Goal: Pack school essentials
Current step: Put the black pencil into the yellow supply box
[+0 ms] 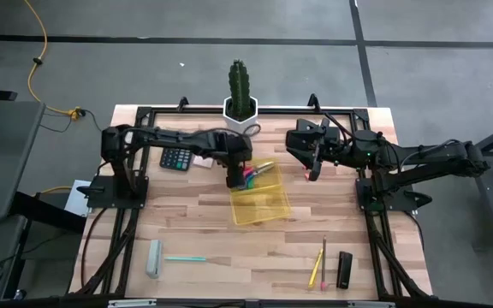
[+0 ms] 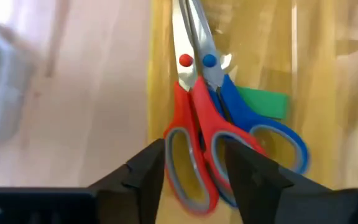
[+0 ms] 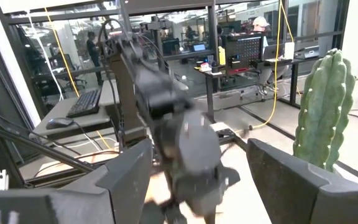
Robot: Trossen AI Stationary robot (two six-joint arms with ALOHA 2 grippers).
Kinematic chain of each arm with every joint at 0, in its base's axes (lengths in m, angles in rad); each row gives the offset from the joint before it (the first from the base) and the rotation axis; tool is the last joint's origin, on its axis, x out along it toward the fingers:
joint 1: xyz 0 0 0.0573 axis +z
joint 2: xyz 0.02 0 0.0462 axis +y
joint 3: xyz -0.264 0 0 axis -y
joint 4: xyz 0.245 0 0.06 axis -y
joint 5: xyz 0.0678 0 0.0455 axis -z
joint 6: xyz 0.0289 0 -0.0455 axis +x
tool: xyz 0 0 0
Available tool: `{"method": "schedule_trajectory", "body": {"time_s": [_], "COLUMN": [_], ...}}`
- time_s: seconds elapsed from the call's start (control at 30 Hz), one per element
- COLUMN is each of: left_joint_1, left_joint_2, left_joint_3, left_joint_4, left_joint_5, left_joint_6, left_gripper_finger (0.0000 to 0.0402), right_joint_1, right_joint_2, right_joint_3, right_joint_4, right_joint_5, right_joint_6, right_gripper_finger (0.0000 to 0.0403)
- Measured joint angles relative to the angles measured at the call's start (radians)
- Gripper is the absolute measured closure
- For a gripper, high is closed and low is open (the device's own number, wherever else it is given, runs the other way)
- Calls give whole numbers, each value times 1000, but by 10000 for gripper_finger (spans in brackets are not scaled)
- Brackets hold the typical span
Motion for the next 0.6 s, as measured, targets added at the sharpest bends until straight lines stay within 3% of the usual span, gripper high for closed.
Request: {"method": "schedule_trajectory", "body": {"time_s": [0.13, 0.27, 0.43, 0.6], "left_joint_1": [24, 41, 2, -73], "left_joint_2": [-100, -282, -551, -786], "left_joint_3": [56, 39, -91, -297], "left_joint_4": [-57, 41, 341, 639], "left_joint_5": [12, 21, 21, -2], "left_joint_6": [-42, -150, -230, -254], "left_gripper_finger": [213, 205, 204, 204], "right_joint_1": [0, 0, 0, 0], "right_joint_2": [0, 0, 0, 0], "right_joint_3": [0, 1, 1, 1], "right_joint_4": [3, 8, 8, 8], "right_joint_5": [0, 0, 0, 0], "right_joint_6": [-1, -1, 8, 4], "right_gripper_finger": [149, 149, 149, 149]}}
